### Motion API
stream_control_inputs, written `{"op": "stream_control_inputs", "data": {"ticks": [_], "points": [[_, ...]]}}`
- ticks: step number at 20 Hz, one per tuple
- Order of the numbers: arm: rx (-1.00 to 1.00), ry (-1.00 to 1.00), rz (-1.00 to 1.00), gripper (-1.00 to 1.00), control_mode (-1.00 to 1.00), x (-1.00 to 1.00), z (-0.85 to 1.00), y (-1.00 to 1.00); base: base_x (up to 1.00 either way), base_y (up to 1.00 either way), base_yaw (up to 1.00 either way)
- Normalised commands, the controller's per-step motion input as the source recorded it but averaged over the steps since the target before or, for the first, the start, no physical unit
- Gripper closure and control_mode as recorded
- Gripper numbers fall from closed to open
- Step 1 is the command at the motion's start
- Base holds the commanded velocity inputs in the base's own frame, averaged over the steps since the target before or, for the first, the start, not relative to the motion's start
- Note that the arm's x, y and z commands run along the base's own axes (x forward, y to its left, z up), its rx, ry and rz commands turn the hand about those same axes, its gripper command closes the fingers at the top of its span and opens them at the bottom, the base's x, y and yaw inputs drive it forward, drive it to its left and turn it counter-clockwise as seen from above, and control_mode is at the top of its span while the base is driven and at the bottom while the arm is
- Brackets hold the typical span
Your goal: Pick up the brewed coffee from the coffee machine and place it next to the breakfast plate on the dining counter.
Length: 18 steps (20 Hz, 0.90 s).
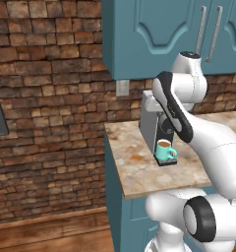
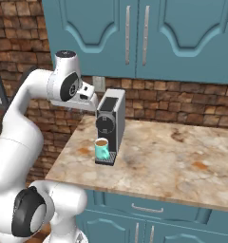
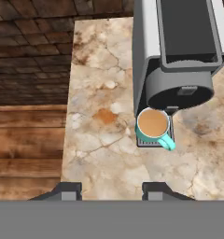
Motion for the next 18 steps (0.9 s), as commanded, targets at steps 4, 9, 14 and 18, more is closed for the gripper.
{"op": "stream_control_inputs", "data": {"ticks": [4,9,14,18], "points": [[-0.01,-0.11,0.03,-1.0,-1.0,-0.33,-0.02,0.0,0.0,0.0,0.0],[0.02,-0.4,0.1,-1.0,-1.0,-0.63,-0.74,-0.5,0.0,0.0,0.0],[0.12,-0.39,0.23,-1.0,-1.0,-0.38,-0.65,-0.81,0.0,0.0,0.0],[0.08,-0.32,0.35,-1.0,-1.0,-0.05,-0.36,-0.68,0.0,0.0,0.0]]}}
